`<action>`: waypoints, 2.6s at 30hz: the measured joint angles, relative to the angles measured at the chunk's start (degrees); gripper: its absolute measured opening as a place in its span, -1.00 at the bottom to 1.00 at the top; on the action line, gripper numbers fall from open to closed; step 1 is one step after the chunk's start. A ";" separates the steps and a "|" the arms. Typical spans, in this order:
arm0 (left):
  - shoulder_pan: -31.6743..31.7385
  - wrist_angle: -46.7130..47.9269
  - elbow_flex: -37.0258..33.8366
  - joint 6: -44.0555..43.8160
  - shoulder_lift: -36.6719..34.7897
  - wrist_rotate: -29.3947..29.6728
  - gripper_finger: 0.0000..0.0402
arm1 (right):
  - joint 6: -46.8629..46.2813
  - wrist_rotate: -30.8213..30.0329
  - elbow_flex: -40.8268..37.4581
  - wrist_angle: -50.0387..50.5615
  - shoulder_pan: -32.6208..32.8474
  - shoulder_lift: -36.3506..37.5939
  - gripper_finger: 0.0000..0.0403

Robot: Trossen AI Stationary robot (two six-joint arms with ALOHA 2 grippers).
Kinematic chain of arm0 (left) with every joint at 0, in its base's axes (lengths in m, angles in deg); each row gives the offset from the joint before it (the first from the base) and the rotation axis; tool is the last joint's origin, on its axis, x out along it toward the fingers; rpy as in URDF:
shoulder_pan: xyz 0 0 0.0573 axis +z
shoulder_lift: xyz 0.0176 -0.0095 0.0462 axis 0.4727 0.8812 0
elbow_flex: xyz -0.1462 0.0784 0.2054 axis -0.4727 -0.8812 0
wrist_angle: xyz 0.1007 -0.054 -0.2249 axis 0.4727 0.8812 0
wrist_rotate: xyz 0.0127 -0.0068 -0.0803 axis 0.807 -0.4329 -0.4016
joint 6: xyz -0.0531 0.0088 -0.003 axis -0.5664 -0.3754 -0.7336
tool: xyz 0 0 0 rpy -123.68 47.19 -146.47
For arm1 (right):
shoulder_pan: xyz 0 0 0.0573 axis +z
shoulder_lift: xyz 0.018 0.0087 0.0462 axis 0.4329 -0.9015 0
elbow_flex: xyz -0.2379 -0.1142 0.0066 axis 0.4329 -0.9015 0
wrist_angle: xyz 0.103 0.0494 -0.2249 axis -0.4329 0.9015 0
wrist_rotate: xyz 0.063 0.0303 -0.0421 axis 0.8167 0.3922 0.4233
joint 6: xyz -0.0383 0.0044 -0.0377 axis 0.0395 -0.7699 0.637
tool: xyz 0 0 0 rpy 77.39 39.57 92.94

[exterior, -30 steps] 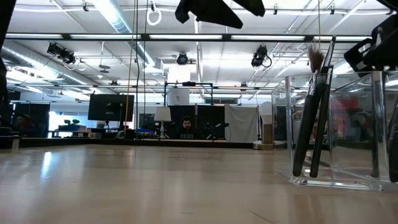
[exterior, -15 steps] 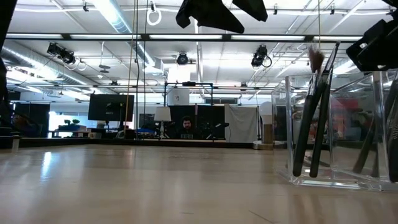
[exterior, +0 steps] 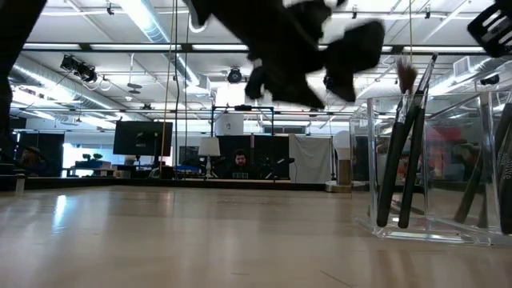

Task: Put items in baskets/containers
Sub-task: Put the eyeshadow brush into the middle section of the transparent organizer

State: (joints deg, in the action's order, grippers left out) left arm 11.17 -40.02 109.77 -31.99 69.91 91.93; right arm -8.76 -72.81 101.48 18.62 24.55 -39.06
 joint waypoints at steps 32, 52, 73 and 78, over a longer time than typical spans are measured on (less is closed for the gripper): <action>9.12 5.67 14.40 -8.85 16.08 -20.69 0.15 | -0.06 -4.59 0.02 1.33 9.65 2.72 -0.48; 7.67 10.47 15.10 -16.43 18.54 -20.69 0.15 | -0.25 -4.59 0.04 2.60 9.65 2.70 -0.48; 7.56 37.74 23.60 -16.71 18.79 -20.03 -0.06 | -1.15 -4.59 0.04 3.40 9.63 2.72 -0.48; 7.61 51.24 28.42 -16.41 19.10 -19.08 -0.14 | -1.15 -4.59 0.04 3.59 9.63 2.70 -0.48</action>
State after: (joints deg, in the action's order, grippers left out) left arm 18.77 11.22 138.19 -48.40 89.01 72.85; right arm -9.91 -77.40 101.52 22.20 34.18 -36.36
